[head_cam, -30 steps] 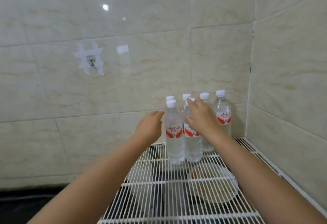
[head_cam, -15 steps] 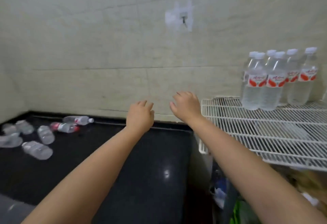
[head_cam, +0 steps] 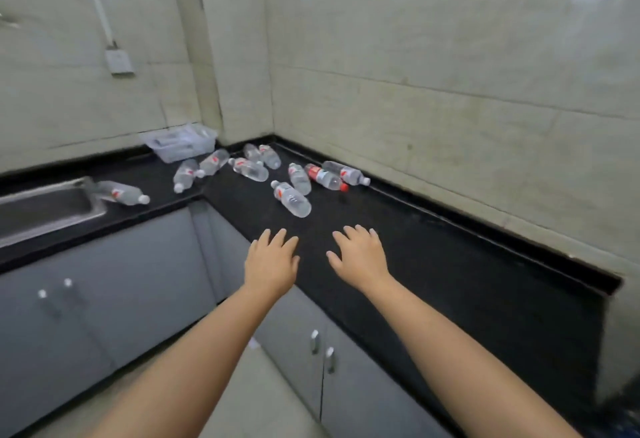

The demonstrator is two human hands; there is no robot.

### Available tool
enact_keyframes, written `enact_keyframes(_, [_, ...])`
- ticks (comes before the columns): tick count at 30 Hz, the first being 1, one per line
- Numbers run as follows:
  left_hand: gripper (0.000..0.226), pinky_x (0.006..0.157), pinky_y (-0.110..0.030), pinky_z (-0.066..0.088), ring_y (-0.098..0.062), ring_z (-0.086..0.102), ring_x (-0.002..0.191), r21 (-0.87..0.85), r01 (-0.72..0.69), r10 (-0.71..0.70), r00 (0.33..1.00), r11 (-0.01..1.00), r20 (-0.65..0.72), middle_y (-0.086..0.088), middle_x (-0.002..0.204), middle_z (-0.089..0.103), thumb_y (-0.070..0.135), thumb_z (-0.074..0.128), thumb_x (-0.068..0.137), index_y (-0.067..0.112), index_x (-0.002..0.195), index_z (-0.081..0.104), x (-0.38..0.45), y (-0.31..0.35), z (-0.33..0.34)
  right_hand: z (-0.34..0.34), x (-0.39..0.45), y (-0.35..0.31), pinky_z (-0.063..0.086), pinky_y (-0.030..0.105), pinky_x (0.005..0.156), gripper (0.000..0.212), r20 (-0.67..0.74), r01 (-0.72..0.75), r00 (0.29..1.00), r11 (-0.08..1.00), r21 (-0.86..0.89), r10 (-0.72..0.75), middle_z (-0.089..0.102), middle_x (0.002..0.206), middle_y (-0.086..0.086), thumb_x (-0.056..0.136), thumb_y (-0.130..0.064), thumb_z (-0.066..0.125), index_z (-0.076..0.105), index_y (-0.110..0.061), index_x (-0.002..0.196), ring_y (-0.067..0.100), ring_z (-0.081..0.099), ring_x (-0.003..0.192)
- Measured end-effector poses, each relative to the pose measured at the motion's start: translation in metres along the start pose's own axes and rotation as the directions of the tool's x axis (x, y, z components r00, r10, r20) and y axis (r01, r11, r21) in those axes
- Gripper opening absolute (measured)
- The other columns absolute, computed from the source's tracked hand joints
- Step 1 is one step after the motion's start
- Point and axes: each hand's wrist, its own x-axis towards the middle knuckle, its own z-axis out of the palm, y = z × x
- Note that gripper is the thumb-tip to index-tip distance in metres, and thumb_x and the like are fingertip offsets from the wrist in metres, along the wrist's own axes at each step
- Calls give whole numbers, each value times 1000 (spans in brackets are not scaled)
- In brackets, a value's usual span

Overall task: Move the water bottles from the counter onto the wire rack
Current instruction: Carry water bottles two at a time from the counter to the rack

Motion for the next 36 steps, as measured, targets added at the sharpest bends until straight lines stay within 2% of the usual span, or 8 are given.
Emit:
enact_keyframes(5, [46, 114, -38, 20, -28, 15, 143, -41, 132, -130, 991, 990, 43, -3, 154, 22, 32, 31, 98, 21, 143, 26, 25, -71, 31, 64, 55, -33, 30, 43, 107, 45, 90, 19, 996, 998, 58, -25, 55, 129, 17, 90, -30, 51, 51, -5, 127, 35, 43, 126])
enact_keyframes(10, [48, 117, -40, 15, -29, 10, 144, -74, 176, -167, 980, 982, 109, -4, 156, 18, 33, 32, 98, 21, 144, 23, 94, -122, 61, 121, 134, -29, 24, 40, 113, 50, 213, -59, 976, 998, 22, 53, 43, 142, 10, 94, -36, 42, 39, -12, 137, 28, 32, 136])
enact_keyframes(15, [49, 118, -40, 16, -28, 11, 144, -64, 160, -145, 971, 985, 192, -3, 156, 19, 32, 31, 99, 21, 145, 21, 183, -161, 78, 165, 226, -11, 34, 39, 104, 43, 288, -152, 947, 988, 0, 146, 55, 128, 11, 92, -35, 44, 49, -8, 127, 28, 47, 122])
enact_keyframes(19, [48, 116, -38, 17, -27, 13, 144, -67, 155, -140, 972, 986, 191, -2, 155, 22, 32, 31, 99, 20, 145, 23, 240, -193, 88, 188, 292, -7, 38, 40, 100, 41, 317, -188, 930, 982, -22, 186, 58, 123, 15, 91, -35, 47, 54, -5, 119, 31, 51, 116])
enact_keyframes(24, [48, 118, -37, 17, -27, 13, 144, -71, 150, -127, 957, 986, 261, -3, 155, 22, 32, 31, 99, 20, 145, 23, 299, -233, 116, 220, 362, -14, 38, 40, 101, 46, 338, -188, 922, 982, -36, 188, 54, 128, 13, 89, -37, 50, 49, -11, 127, 30, 48, 119])
enact_keyframes(28, [48, 119, -36, 16, -27, 12, 144, -76, 109, -81, 951, 991, 300, -2, 155, 22, 32, 31, 99, 21, 145, 23, 361, -265, 138, 252, 419, -20, 33, 43, 107, 60, 401, -233, 884, 970, -70, 241, 41, 138, 13, 86, -41, 56, 35, -15, 135, 30, 39, 127])
enact_keyframes(32, [48, 118, -34, 17, -24, 13, 144, -121, -1, 38, 952, 993, 305, -1, 155, 23, 32, 32, 98, 22, 145, 23, 437, -284, 156, 278, 468, -18, 32, 47, 108, 85, 553, -285, 788, 956, -66, 273, 19, 150, 13, 81, -41, 64, 10, -32, 145, 33, 29, 135])
enact_keyframes(36, [49, 118, -33, 16, -23, 17, 143, -195, -132, 190, 929, 972, 318, -4, 153, 27, 30, 35, 98, 21, 144, 24, 513, -285, 169, 286, 486, -15, 40, 46, 100, 82, 581, -352, 745, 933, -75, 328, 30, 143, 12, 82, -40, 62, 8, -38, 144, 33, 39, 128])
